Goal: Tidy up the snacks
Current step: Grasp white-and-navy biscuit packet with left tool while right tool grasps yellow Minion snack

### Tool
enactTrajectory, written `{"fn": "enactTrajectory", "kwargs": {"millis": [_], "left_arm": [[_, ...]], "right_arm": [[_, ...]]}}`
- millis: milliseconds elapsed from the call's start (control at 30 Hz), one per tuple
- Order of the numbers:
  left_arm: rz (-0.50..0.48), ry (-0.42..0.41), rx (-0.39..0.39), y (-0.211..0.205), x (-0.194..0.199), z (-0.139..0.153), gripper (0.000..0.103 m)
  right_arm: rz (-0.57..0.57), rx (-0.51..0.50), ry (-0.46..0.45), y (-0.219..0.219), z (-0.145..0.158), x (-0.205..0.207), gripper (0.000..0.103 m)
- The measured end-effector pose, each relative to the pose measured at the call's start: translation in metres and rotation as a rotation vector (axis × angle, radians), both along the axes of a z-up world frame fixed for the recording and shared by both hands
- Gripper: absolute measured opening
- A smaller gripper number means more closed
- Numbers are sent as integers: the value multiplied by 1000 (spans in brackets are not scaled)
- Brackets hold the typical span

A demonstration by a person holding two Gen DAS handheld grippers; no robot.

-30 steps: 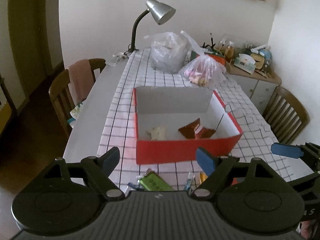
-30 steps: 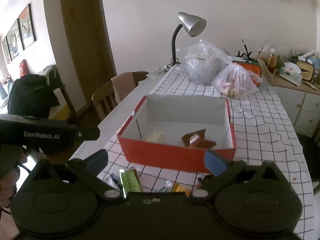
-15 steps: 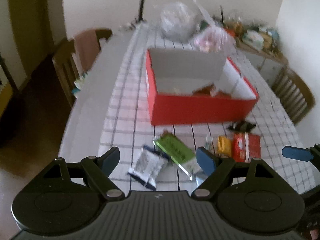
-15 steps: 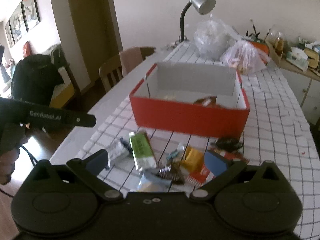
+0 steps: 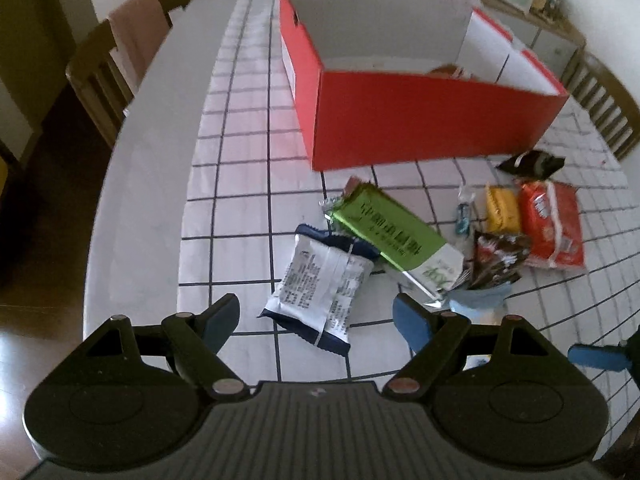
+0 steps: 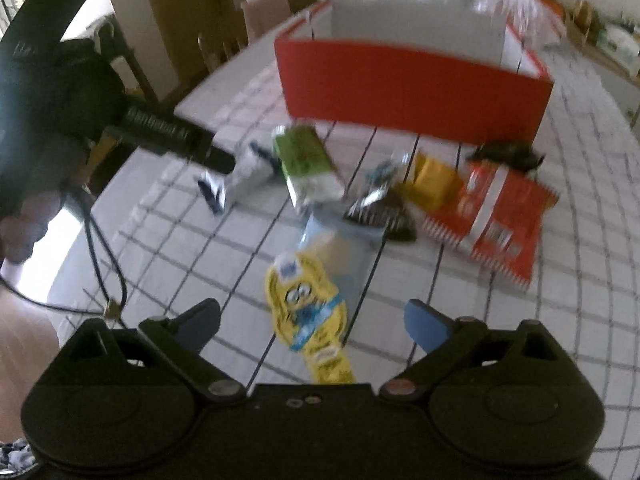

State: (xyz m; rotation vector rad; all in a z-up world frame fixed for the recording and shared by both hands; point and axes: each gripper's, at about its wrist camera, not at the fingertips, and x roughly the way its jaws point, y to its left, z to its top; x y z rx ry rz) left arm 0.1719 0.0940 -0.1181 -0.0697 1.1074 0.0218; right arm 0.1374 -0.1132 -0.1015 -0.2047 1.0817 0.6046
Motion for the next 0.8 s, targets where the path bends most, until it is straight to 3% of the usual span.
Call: {"fn": "enactTrajectory", "kwargs": {"millis": [733,800], "left_arm": [[14,122,15,5,46,-39,84],[16,125,11,5,46,-40,78]], "right_arm": [[68,-134,59,26,-33,14,75],[79,-146,55,28,-33,14,73]]}}
